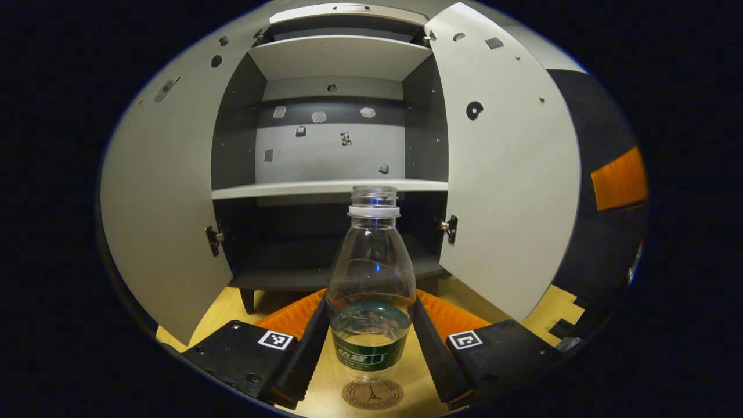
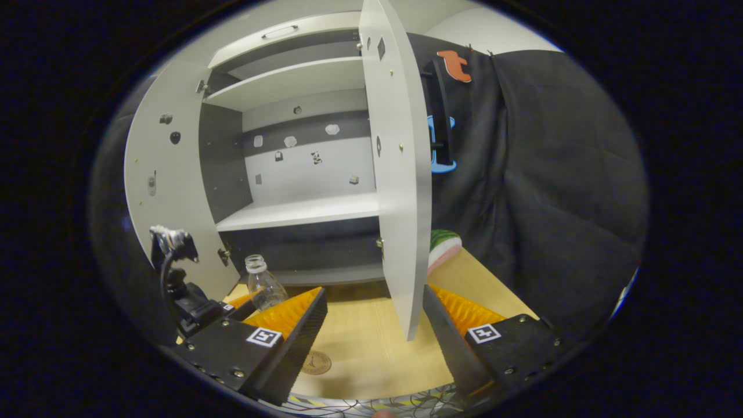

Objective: Grasp the bottle in the cabinet with the left hand and place it on the coaster, then close the right door with the right hand and the left door with the left hand.

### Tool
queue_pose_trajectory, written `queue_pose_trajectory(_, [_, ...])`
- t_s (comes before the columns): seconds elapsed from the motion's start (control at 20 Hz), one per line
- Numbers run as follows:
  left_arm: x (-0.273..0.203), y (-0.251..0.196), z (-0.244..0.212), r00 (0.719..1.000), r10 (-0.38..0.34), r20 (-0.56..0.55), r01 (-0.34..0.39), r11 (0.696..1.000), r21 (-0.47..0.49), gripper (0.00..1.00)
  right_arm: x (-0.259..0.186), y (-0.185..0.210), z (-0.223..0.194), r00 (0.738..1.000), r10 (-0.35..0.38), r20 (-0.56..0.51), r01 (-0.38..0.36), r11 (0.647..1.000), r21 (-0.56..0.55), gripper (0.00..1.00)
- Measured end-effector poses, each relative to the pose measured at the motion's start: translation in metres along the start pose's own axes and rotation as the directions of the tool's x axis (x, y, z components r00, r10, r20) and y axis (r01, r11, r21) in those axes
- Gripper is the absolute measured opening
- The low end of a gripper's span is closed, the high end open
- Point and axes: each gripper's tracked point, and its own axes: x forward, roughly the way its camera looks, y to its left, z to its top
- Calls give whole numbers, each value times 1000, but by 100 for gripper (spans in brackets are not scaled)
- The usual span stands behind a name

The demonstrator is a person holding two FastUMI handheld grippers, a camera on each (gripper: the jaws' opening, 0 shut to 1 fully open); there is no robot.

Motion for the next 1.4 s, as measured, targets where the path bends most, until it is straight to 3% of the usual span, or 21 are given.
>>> queue_pose_trajectory(0.4, [-7, -6, -78, 997, -7, -78, 9, 1000, 28, 82, 0, -15, -35, 995, -25, -95, 22, 999, -33, 100])
queue_pose_trajectory(1.05, [-3, -7, -90, 999, 1, -36, 0, 999, 39, 82, -11, -18, -74, 981, -14, -196, 3, 998, -56, 100])
queue_pose_trajectory(1.4, [-17, -3, -92, 998, 15, -56, -13, 999, 34, 84, -9, -15, -69, 984, -6, -177, -5, 998, -57, 100])
